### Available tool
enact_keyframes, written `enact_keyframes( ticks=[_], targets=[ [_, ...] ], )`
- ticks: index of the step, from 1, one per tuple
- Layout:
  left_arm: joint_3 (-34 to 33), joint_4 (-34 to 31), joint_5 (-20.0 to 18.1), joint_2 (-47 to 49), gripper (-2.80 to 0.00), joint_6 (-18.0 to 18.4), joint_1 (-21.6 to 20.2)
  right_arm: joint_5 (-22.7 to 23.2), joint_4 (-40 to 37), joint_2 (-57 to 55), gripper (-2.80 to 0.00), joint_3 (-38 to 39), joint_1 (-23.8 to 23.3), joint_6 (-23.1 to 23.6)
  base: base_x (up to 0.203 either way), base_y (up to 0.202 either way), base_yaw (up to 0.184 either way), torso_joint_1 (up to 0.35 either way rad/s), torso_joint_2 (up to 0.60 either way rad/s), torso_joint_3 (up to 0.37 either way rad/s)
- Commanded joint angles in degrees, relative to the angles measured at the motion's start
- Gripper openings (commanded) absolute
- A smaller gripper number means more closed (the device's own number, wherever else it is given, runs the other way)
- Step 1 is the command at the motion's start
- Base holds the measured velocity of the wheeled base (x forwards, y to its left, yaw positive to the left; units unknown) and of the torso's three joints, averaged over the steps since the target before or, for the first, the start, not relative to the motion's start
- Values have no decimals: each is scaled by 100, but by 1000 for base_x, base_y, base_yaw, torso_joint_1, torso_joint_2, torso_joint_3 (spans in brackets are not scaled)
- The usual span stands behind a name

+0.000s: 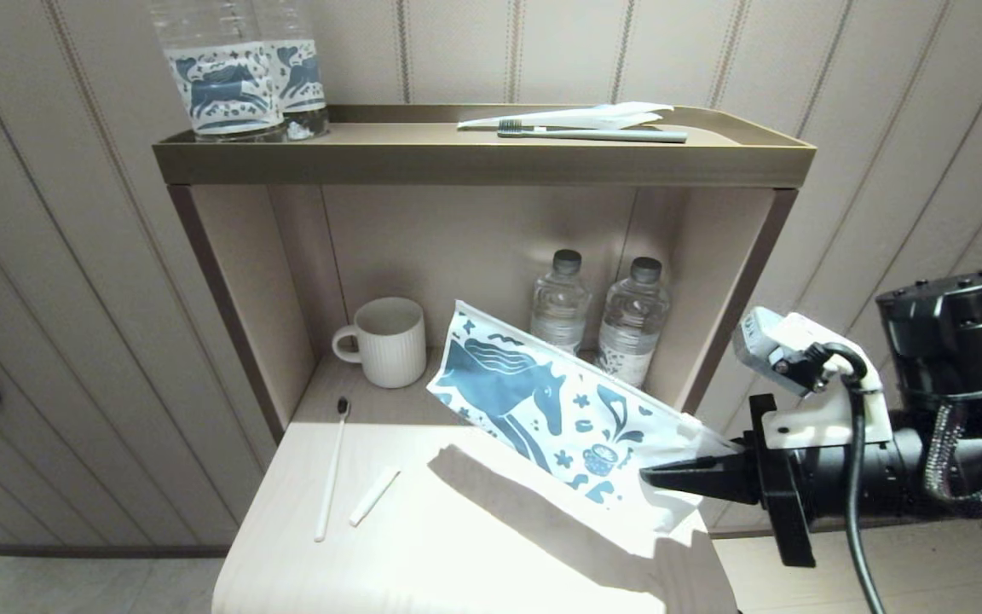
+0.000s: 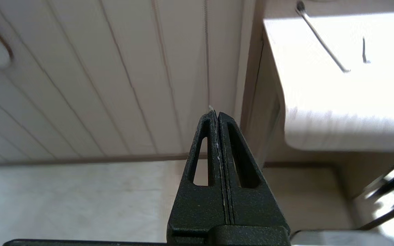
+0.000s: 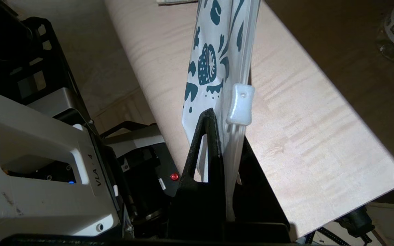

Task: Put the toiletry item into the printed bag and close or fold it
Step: Open the storage bag

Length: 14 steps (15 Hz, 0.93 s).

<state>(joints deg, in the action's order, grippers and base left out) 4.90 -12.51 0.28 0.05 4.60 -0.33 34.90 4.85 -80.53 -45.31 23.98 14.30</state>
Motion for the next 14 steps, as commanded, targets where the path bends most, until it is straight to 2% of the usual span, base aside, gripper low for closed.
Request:
enact_keyframes(
  ticks=[1, 6, 9, 10, 12, 14],
  targets=[
    [10, -12, -83, 19, -280, 338, -5, -10, 16, -50, -280, -68, 19, 3, 0, 0, 0, 0, 0, 0],
    [11, -12, -187, 88, -280, 468, -2, -71, 26, -117, -280, -1, 22, 59, 0, 0, 0, 0, 0, 0],
    [111, 61, -161, 19, -280, 477, -4, -63, 23, -237, -280, -212, 246, 64, 0, 0, 0, 0, 0, 0],
    [407, 105, -150, 138, -280, 447, -3, -70, 24, -248, -280, -229, 332, 72, 0, 0, 0, 0, 0, 0],
    [1543, 151, -186, 681, -280, 261, -1, -68, 16, -292, -280, -285, 449, 80, 0, 0, 0, 0, 0, 0],
    [2378, 176, -509, 1625, -280, 133, 10, -80, -6, -305, -280, -240, 578, 145, 0, 0, 0, 0, 0, 0]
  ],
)
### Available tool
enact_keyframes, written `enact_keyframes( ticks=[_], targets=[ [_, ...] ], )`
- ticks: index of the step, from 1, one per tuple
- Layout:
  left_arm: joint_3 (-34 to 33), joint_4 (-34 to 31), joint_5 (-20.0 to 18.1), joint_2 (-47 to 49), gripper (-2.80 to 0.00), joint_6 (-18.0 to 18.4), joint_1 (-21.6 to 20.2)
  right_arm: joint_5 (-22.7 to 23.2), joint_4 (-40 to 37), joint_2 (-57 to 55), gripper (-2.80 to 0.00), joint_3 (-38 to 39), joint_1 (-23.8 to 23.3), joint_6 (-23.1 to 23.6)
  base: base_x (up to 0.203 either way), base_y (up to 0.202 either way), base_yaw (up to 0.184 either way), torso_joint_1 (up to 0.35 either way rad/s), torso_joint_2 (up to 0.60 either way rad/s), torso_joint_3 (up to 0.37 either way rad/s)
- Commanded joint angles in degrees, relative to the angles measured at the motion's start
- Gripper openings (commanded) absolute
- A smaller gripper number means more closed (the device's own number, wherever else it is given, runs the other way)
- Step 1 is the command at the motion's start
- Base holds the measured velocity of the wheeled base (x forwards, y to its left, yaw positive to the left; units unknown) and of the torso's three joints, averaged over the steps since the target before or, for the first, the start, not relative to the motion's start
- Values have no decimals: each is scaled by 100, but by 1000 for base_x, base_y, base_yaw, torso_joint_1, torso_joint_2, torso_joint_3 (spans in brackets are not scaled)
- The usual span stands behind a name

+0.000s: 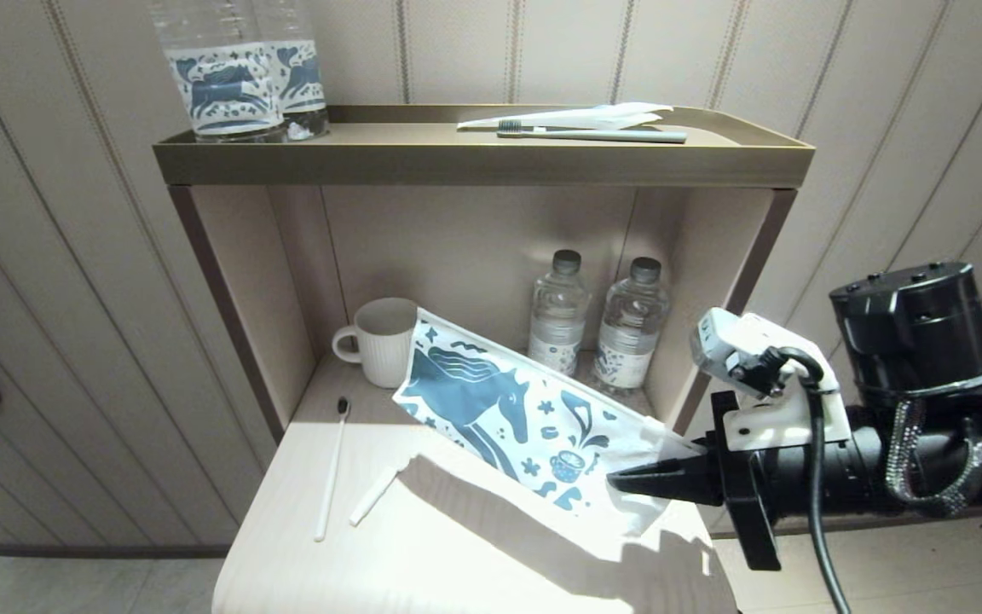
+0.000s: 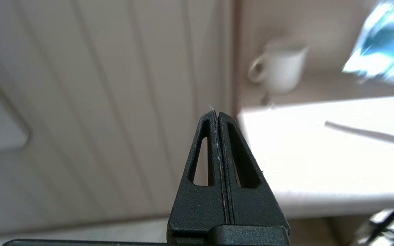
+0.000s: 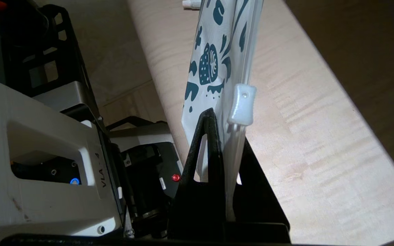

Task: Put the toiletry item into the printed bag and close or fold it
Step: Open the storage bag

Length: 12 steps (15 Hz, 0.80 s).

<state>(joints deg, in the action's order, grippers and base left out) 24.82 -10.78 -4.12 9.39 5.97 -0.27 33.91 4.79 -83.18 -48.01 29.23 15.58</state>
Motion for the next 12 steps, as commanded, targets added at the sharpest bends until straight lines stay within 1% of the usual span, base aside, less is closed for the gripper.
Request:
enact_keyframes(
  ticks=[1, 2, 4, 5, 7, 9, 10, 11, 12],
  targets=[
    [691, 15, -323, 1083, -280, -27, 6, 19, -13, -41, -280, 73, 56, 115, 0, 0, 0, 0, 0, 0],
    [1013, 11, -649, 1439, -280, -15, 11, 17, -13, -14, -280, 107, 56, 212, 0, 0, 0, 0, 0, 0],
    [1531, -54, -1398, 2043, -280, 175, 10, 10, 3, 73, -280, 172, 63, 400, 0, 0, 0, 0, 0, 0],
    [1875, -194, -1757, 2302, -280, 280, 15, 10, -1, 202, -280, 194, 106, 432, 0, 0, 0, 0, 0, 0],
    [2688, -840, -2839, 2826, -280, 347, 30, 10, -4, 487, -280, 313, 426, 452, 0, 0, 0, 0, 0, 0],
    [3578, -1796, -4230, 3529, -280, 365, 89, 10, -4, 647, -280, 470, 684, 607, 0, 0, 0, 0, 0, 0],
    [3936, -2101, -4769, 3928, -280, 370, 201, 10, -4, 662, -280, 503, 712, 688, 0, 0, 0, 0, 0, 0],
    [4195, -2276, -5058, 4293, -280, 373, 460, 16, -4, 676, -280, 529, 782, 706, 0, 0, 0, 0, 0, 0],
    [4361, -2373, -5171, 4631, -280, 372, 939, 56, 3, 673, -280, 576, 866, 718, 0, 0, 0, 0, 0, 0]
  ],
)
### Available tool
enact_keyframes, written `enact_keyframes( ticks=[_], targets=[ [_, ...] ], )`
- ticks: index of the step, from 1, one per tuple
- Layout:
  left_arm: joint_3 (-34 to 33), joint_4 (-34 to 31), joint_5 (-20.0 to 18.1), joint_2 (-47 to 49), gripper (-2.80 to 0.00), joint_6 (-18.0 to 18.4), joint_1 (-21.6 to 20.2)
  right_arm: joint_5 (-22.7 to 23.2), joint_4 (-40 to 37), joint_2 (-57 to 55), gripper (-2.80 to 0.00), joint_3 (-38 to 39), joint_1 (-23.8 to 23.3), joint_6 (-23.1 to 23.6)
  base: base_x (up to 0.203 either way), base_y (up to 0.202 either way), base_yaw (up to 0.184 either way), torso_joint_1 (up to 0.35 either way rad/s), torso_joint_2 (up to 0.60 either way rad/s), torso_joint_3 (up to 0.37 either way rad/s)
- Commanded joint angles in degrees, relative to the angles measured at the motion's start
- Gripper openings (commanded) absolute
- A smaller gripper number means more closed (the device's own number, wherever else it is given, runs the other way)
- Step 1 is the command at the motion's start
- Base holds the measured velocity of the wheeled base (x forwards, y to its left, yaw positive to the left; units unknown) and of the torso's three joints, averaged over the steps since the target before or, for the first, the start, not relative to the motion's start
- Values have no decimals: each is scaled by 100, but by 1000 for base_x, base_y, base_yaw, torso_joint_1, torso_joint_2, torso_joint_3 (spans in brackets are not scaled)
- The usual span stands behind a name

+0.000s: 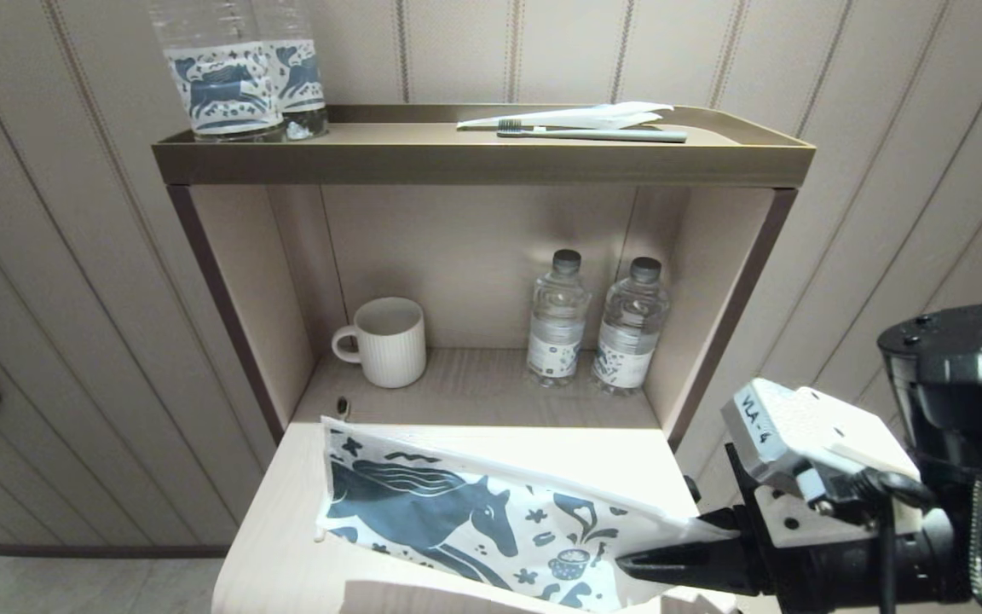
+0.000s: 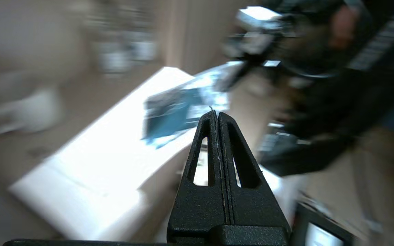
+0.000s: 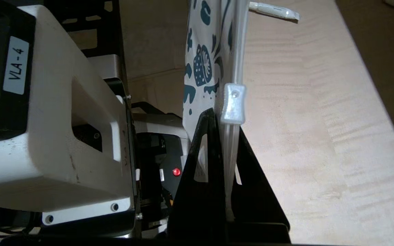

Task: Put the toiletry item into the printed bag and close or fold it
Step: Open the storage bag

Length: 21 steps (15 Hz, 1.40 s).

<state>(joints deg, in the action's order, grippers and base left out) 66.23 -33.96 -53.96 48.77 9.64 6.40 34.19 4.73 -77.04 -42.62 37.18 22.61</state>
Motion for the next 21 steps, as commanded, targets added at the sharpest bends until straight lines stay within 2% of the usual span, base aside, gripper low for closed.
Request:
enact_keyframes(
  ticks=[1, 2, 4, 6, 8, 11, 12, 13, 17, 19, 21],
  targets=[
    [322, -96, -178, 1057, -280, 11, 781, 33, 6, 47, -280, 62, 209, 38, 0, 0, 0, 0, 0, 0],
    [382, -95, -84, 1357, -280, 27, 1282, 34, 3, 32, -280, 85, 360, 54, 0, 0, 0, 0, 0, 0],
    [465, 130, 339, 2035, -280, 49, 2386, 26, 2, 5, -280, 140, 457, 86, 0, 0, 0, 0, 0, 0],
    [542, 598, 785, 2747, -280, 97, 3231, 41, 2, -110, -280, 140, 452, 110, 0, 0, 0, 0, 0, 0],
    [757, 879, 962, 3223, -280, 167, 3622, 43, 35, -312, -280, 140, 457, 112, 0, 0, 0, 0, 0, 0],
    [923, 970, 1019, 3543, -280, 362, 3846, 52, 28, -276, -280, 126, 457, 104, 0, 0, 0, 0, 0, 0],
    [876, 970, 1019, 3550, -123, 455, 3860, 67, 28, -260, -280, 106, 457, 103, 0, 0, 0, 0, 0, 0],
    [869, 974, 996, 3612, 0, 514, 3867, 70, 28, -250, -280, 79, 457, 97, 0, 0, 0, 0, 0, 0],
    [1050, 1095, 838, 3952, 0, 342, 3944, 202, 2, -144, -280, -93, 457, -2, 0, 0, 0, 0, 0, 0],
    [956, 1335, 423, 4074, 0, 344, 3962, 507, -2, -172, -280, -184, 451, -148, 0, 0, 0, 0, 0, 0],
    [995, 1431, 364, 4202, 0, 347, 4099, 781, -7, -235, -280, -241, 401, -195, 0, 0, 0, 0, 0, 0]
  ],
)
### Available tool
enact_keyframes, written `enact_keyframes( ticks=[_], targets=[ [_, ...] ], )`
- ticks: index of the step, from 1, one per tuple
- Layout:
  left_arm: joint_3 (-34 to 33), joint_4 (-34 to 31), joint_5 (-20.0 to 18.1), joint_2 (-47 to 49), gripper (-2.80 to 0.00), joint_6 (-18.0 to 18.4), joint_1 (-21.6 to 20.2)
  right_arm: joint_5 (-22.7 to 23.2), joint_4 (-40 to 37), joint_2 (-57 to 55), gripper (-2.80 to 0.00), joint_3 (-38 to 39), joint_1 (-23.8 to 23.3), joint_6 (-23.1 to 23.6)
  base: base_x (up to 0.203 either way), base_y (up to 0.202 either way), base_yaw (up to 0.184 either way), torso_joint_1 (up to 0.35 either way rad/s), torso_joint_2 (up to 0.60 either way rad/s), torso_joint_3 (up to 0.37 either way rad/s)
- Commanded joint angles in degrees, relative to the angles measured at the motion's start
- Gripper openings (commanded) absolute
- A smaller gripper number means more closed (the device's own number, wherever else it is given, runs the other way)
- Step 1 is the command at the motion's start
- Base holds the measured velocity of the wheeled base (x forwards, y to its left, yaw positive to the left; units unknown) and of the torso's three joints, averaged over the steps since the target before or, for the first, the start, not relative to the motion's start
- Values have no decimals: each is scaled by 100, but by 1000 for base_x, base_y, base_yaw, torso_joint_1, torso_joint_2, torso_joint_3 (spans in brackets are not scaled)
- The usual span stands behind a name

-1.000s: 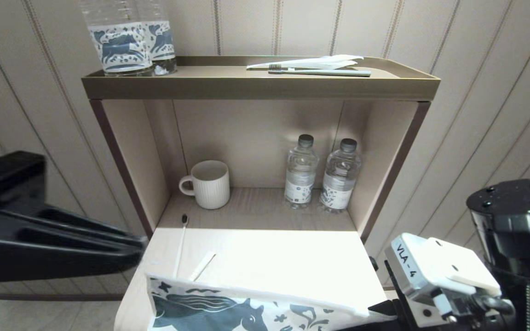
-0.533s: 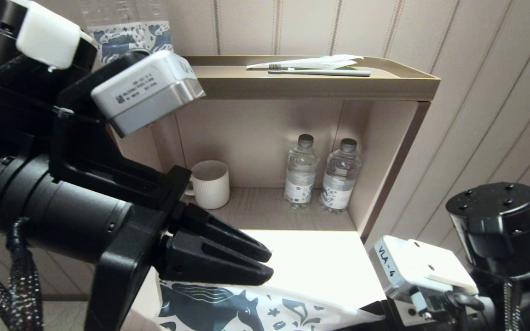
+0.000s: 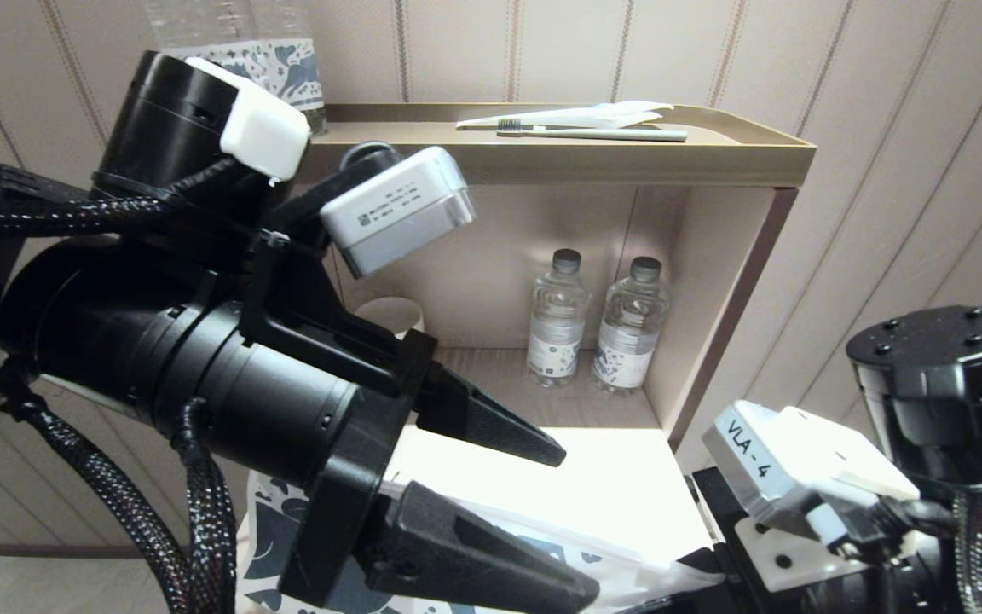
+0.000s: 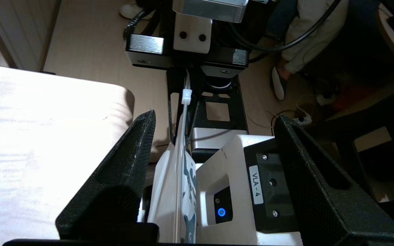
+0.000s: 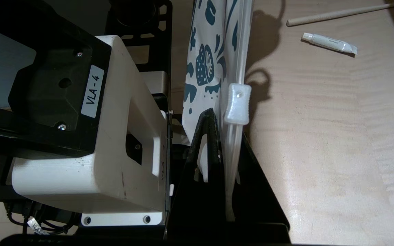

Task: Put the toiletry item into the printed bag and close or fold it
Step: Open the storage bag

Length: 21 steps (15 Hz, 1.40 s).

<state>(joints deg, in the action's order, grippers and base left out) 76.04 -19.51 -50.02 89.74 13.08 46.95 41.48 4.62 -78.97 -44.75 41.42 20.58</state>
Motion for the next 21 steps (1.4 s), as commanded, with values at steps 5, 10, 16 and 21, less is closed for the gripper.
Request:
enact_keyframes(
  ticks=[5, 10, 16, 21],
  targets=[
    [34, 169, -26, 582, 0, 56, 268, 53, 37, -227, -280, -137, -110, -68, 0, 0, 0, 0, 0, 0],
    [226, 420, 141, 895, 0, -227, 279, 86, 21, -391, -280, -290, -327, -195, 0, 0, 0, 0, 0, 0],
    [104, 606, 288, 972, 0, -297, 279, 80, 39, -400, -280, -341, -327, -274, 0, 0, 0, 0, 0, 0],
    [105, 880, 994, 1004, 0, -300, 280, 62, 39, -417, -280, -359, -345, -274, 0, 0, 0, 0, 0, 0]
  ],
)
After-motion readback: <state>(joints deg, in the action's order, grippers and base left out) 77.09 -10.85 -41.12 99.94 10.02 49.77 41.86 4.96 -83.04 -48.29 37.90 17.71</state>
